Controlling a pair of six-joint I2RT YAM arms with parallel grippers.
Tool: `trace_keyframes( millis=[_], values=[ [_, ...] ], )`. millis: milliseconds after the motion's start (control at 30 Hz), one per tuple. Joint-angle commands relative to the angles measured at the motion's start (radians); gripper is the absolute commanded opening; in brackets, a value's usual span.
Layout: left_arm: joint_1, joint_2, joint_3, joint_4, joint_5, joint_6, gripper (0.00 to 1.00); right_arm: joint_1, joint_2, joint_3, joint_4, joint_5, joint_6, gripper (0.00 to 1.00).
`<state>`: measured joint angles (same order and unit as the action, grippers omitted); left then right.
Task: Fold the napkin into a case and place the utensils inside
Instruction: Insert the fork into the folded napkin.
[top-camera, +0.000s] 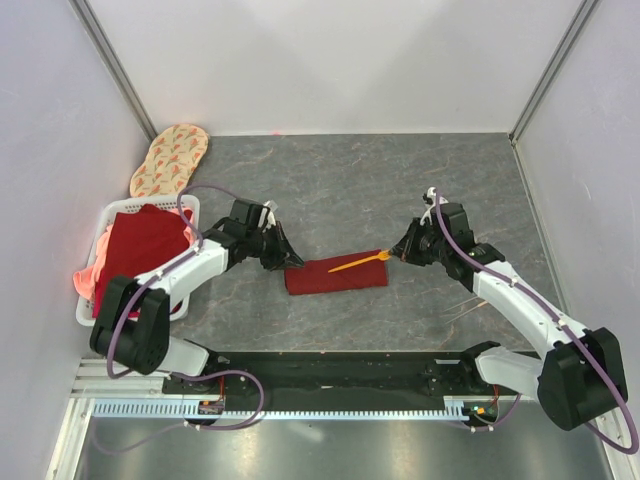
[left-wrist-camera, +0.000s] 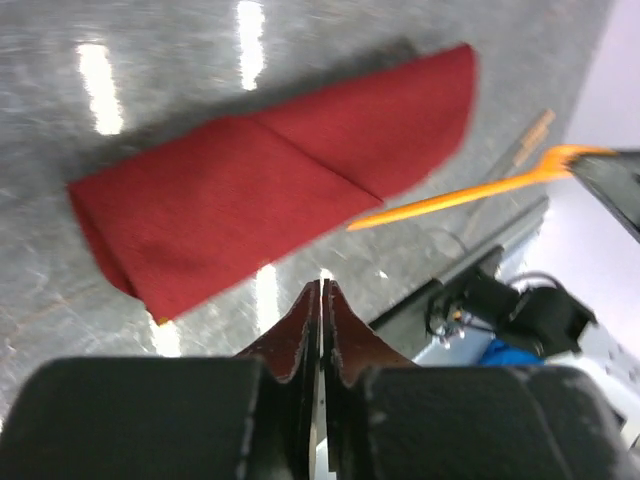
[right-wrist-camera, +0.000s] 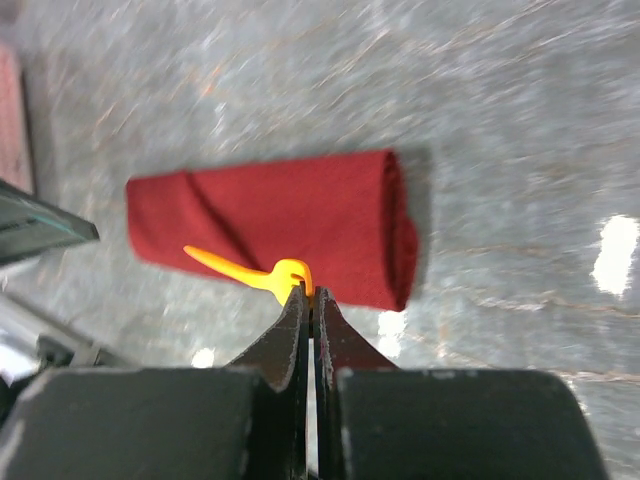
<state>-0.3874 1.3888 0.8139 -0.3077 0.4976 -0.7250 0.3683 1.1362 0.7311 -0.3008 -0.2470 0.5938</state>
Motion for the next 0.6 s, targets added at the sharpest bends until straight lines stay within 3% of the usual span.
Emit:
trace_keyframes(
  millis=[0, 567],
  values=[
    [0.005, 0.050, -0.015, 0.076, -0.108, -0.074, 0.05, -0.002, 0.009, 0.008, 0.065, 0.129, 0.040, 0.00],
    [0.007, 0.030, -0.130, 0.111, -0.192, -0.057, 0.02, -0.002, 0.134, -0.013, 0.198, 0.049, 0.080, 0.00]
  ],
)
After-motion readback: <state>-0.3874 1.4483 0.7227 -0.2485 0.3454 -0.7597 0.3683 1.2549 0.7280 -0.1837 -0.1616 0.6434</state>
